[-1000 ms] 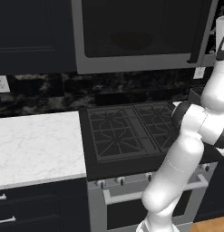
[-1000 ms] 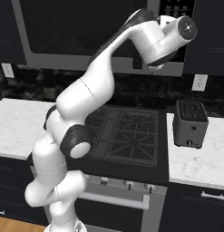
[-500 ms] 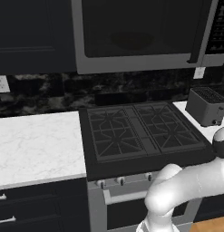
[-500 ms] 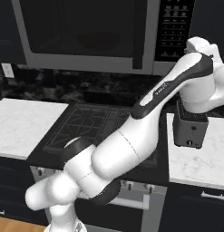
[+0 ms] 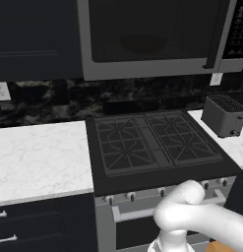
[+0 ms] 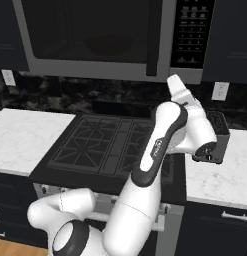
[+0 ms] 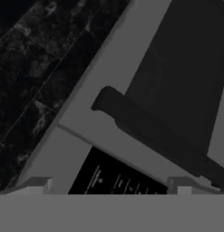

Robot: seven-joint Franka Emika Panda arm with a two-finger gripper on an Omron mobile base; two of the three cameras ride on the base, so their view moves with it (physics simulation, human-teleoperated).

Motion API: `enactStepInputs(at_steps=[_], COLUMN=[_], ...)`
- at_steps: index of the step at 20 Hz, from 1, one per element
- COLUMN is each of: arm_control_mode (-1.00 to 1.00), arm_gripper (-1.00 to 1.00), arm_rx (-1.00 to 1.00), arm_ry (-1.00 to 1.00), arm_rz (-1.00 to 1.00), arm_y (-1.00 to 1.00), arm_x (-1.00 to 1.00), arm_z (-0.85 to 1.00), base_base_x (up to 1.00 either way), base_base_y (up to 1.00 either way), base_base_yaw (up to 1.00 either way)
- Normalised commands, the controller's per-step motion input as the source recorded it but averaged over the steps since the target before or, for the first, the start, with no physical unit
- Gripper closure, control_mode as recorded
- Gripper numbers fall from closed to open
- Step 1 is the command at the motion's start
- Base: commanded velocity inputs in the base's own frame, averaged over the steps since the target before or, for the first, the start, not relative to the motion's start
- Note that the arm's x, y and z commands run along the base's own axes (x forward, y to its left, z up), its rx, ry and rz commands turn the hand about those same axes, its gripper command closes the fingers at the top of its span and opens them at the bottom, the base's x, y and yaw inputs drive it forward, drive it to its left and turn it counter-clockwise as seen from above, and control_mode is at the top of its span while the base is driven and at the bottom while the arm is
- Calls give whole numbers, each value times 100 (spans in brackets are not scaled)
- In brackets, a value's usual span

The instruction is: Open the microwave, place the bowl with waffle inside the microwave, then close the microwave door and turn it on.

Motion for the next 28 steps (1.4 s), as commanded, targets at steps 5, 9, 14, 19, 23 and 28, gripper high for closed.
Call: enactStepInputs(at_steps=[5, 9, 14, 19, 23, 28], arm_control_mode=[-100, -100, -100, -100, -100, -100], arm_gripper=[-100, 100, 100, 100, 100, 100], arm_rx=[0, 1, 7, 12, 15, 9], arm_ry=[1, 11, 20, 15, 4, 12], arm_rz=[-5, -5, -2, 0, 4, 11], arm_y=[8, -34, -64, -80, -48, -5], arm_x=[31, 4, -1, -28, -9, 0], arm_z=[45, 81, 46, 2, 2, 12], base_base_x=[0, 0, 0, 0, 0, 0], base_base_y=[0, 0, 0, 0, 0, 0], base_base_yaw=[0, 0, 0, 0, 0, 0])
